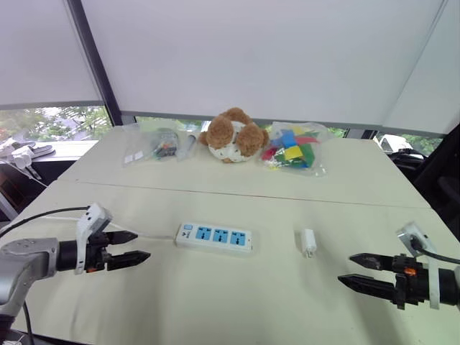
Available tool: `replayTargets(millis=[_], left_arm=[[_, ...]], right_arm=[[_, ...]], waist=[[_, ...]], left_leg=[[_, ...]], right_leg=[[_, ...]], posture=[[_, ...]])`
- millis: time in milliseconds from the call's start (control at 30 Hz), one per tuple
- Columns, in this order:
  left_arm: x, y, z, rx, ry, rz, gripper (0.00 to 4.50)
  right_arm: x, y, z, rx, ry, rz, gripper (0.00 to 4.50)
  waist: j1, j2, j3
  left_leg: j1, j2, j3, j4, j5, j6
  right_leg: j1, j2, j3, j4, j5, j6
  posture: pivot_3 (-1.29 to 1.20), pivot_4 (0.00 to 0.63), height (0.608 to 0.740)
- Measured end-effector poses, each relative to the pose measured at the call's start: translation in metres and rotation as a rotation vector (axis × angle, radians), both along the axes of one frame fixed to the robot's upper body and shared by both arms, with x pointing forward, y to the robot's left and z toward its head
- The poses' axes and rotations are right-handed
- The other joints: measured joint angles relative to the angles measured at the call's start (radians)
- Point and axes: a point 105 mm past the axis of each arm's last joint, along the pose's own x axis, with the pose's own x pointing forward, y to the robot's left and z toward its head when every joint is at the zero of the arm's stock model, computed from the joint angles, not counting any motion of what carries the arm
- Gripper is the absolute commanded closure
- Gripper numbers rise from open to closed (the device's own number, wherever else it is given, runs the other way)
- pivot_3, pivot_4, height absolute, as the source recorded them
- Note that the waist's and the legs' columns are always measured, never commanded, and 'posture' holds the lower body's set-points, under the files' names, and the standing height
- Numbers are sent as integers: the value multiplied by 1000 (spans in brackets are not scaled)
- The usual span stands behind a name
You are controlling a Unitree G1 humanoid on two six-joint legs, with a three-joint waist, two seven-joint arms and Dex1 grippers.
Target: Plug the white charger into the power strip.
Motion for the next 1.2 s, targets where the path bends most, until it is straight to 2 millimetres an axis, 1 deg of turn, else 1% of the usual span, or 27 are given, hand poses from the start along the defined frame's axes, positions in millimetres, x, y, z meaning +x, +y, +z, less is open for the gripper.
replayTargets(millis=[300,400,467,500,600,633,667,700,767,833,900,1000,1033,1133,1200], left_arm=[[6,3,0,27,-19,-7,44],[12,4,2,31,-31,-21,44],[19,4,9,36,-62,-42,44],[25,3,14,52,-83,-70,44],[43,-4,26,109,-138,-173,44],[48,-10,29,127,-155,-222,44],[58,-18,32,143,-170,-293,44],[63,-27,33,157,-182,-348,44],[71,-41,29,183,-179,-458,44],[74,-48,20,206,-160,-521,44],[78,-56,9,226,-163,-573,44],[81,-77,-8,244,-184,-668,44],[81,-83,-14,240,-193,-689,44],[81,-87,-23,242,-206,-709,44],[80,-93,-32,232,-208,-722,44]], right_arm=[[0,-1,-4,-13,5,-9,0],[1,0,-5,-8,2,-15,0],[2,0,-4,-8,-5,-16,0],[3,2,-3,-8,-12,-12,0],[11,10,8,5,-58,22,0],[14,15,13,11,-79,43,0],[17,23,19,12,-99,70,0],[18,30,23,9,-117,97,0],[16,41,26,4,-125,139,0],[10,46,28,-3,-117,164,0],[4,46,30,-13,-104,161,0],[-6,45,35,-36,-105,141,0],[-12,43,34,-42,-91,128,0],[-23,37,33,-50,-54,90,0],[-29,34,36,-58,-50,68,0]], waist=[[0,0,0],[0,0,0],[2,0,0],[3,0,0],[3,0,0],[3,0,0],[5,0,0],[5,0,0],[6,0,0],[3,0,0],[1,0,0],[5,0,0],[5,0,0],[2,-1,0],[1,-2,0]], left_leg=[[0,0,1,0,0,0],[0,0,1,1,0,0],[0,0,2,1,0,0],[0,-1,2,1,0,0],[-1,-1,2,3,0,0],[-1,-1,2,3,0,0],[-1,-1,1,4,0,0],[-2,-1,1,4,0,0],[-3,-2,1,4,0,0],[-4,-2,1,4,0,1],[-5,-1,1,3,-1,2],[-5,-1,-1,4,-1,2],[-5,-1,-1,4,-1,2],[-4,-1,0,5,-1,2],[-4,-1,-1,7,-1,2]], right_leg=[[0,0,0,0,0,0],[0,1,0,0,0,0],[0,1,0,0,0,0],[0,1,0,0,0,0],[0,1,-1,1,0,0],[0,1,-1,1,0,0],[1,2,-1,1,0,0],[-1,2,-1,1,0,0],[-1,2,-1,1,0,1],[-2,2,0,1,0,1],[-3,2,0,1,0,1],[-2,2,-1,2,0,1],[-2,2,-1,2,0,1],[-1,2,0,2,0,1],[0,2,0,2,0,1]], posture=[[0,150,739],[0,150,739],[0,150,739],[0,150,739],[0,150,739],[0,150,739],[0,150,739],[0,150,739],[0,150,739],[0,150,739],[0,150,739],[0,150,739],[0,150,739],[0,150,739],[0,150,739]])
